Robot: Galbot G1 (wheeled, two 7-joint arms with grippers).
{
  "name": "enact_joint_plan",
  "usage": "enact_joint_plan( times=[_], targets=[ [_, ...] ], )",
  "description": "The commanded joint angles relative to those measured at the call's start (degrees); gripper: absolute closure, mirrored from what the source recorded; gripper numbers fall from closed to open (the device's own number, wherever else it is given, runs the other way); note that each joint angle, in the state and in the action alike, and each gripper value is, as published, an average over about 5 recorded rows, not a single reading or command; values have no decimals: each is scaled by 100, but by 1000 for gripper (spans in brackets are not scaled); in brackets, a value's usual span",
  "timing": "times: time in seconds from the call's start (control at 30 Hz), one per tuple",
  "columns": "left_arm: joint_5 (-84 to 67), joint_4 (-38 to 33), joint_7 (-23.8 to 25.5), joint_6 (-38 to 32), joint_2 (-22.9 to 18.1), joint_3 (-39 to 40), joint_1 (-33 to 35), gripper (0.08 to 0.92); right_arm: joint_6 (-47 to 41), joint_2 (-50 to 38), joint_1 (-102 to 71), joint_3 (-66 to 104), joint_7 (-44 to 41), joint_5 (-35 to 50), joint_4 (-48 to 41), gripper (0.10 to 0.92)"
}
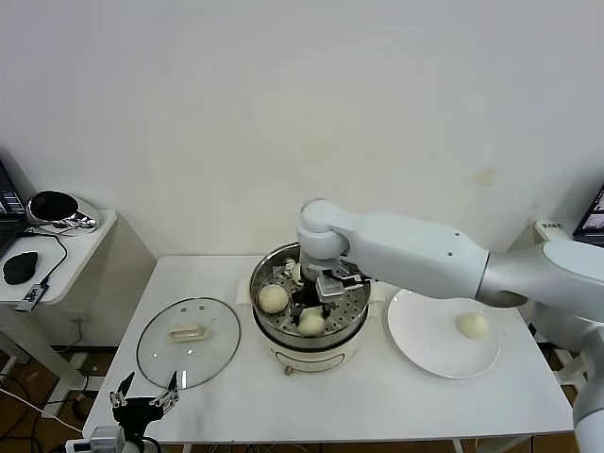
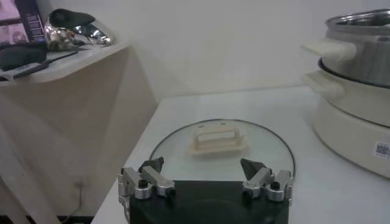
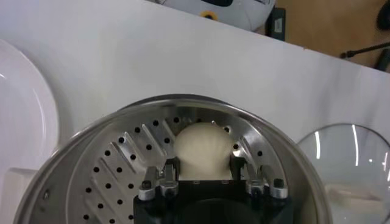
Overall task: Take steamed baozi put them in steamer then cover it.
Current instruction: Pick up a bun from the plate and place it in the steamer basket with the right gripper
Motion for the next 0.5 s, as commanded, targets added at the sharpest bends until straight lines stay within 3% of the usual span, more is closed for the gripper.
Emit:
enact_joint_plan(
  times=[0.03, 0.2, 0.33, 0.5],
  targets=[
    [4, -24, 2, -2, 4, 1, 13, 177, -472, -147, 129, 63, 36, 98, 107, 357],
    [18, -87, 15, 3, 12, 1, 65, 177, -853, -528, 527, 252, 54, 490, 378, 225],
    [20, -146, 36, 23, 31, 5, 103, 177, -1511, -1185, 1136, 210, 372, 969, 720, 204],
    [-5, -221, 60, 60, 39, 41, 130, 177, -3173, -2252, 1716, -119, 927, 1987, 1320, 203]
  ],
)
